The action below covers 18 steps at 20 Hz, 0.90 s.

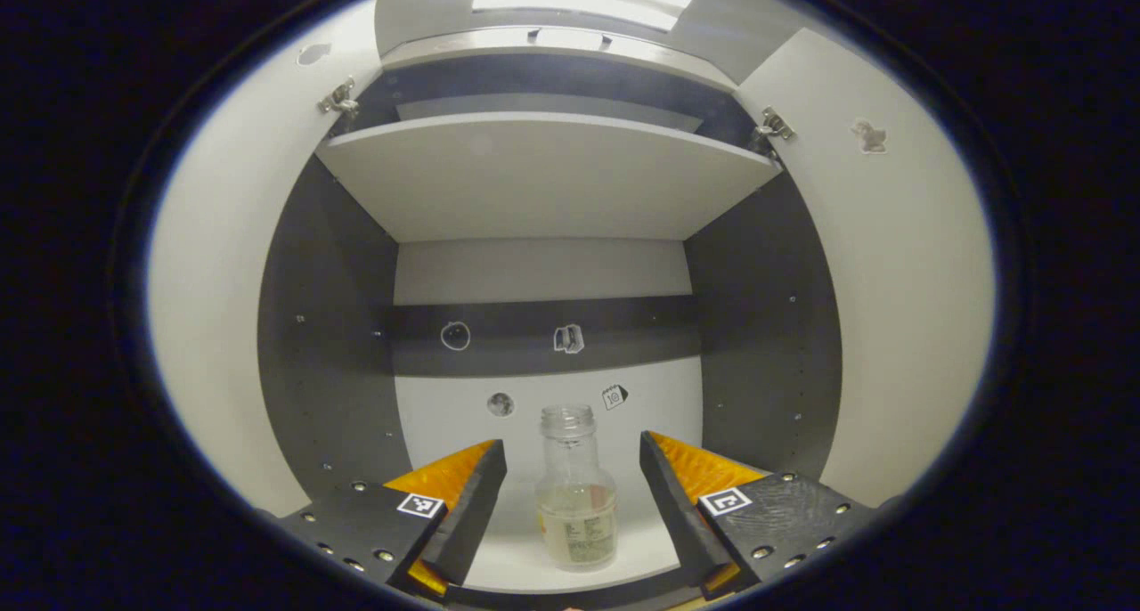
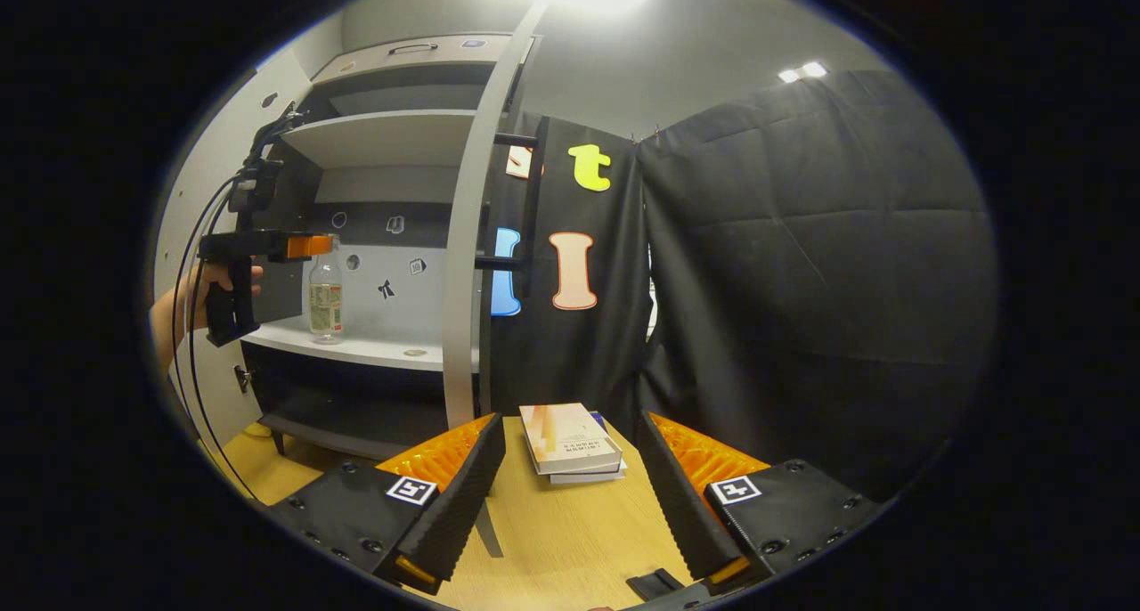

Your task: Grasp the bottle in the cabinet with the left hand and place it on the coaster, then close the right door with the right hand and the left door with the left hand.

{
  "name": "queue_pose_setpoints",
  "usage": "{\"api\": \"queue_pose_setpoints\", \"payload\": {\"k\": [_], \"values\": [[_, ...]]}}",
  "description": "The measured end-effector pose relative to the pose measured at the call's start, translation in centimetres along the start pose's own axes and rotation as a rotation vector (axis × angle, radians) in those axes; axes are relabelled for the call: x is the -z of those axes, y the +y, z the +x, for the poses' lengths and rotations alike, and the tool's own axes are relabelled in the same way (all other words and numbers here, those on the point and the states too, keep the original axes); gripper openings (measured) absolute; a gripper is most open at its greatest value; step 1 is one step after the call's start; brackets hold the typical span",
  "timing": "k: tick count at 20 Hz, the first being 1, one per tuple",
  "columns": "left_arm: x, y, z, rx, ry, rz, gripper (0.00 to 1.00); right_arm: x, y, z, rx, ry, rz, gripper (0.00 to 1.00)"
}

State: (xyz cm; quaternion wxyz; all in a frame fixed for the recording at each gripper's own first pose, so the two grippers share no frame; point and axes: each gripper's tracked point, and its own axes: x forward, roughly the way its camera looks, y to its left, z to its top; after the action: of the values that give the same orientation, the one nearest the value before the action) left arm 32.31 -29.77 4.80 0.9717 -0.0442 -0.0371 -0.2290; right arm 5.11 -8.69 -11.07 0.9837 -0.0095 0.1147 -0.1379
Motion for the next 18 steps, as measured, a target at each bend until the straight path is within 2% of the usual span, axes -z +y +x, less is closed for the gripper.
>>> {"api": "queue_pose_setpoints", "payload": {"k": [5, 6, 9, 11, 12, 14, 16, 17, 18], "values": [[1.8, 0.6, 2.6, -0.006, 0.075, 0.008, 0.88, 0.6, -0.5, -0.1, 0.024, 0.022, 0.01, 0.96], [2.0, 0.7, 3.0, -0.008, 0.082, 0.01, 0.88, 0.7, -0.6, -0.2, 0.029, 0.026, 0.011, 0.93], [2.1, 1.1, 3.8, -0.013, 0.095, 0.027, 0.88, 0.8, -0.8, -0.3, 0.033, 0.032, 0.018, 0.96], [2.7, 1.1, 4.3, -0.016, 0.112, 0.043, 0.55, 0.6, -0.8, -0.5, 0.03, 0.027, 0.021, 0.96], [3.1, 1.1, 4.4, -0.011, 0.119, 0.049, 0.59, 0.6, -0.9, -0.5, 0.029, 0.025, 0.019, 0.96], [2.8, 1.3, 4.6, -0.029, 0.106, 0.051, 0.46, 0.5, -0.9, -0.8, 0.024, 0.02, 0.015, 0.96], [2.1, 1.7, 3.9, -0.047, 0.097, 0.043, 0.46, 0.6, -0.8, -1.0, 0.014, 0.021, 0.011, 0.96], [1.7, 1.7, 3.3, -0.044, 0.091, 0.027, 0.41, 0.5, -0.8, -1.2, 0.009, 0.021, 0.01, 0.96], [1.6, 1.9, 2.7, -0.045, 0.086, 0.01, 0.41, 0.5, -0.9, -1.5, 0.003, 0.019, 0.011, 0.96]]}}
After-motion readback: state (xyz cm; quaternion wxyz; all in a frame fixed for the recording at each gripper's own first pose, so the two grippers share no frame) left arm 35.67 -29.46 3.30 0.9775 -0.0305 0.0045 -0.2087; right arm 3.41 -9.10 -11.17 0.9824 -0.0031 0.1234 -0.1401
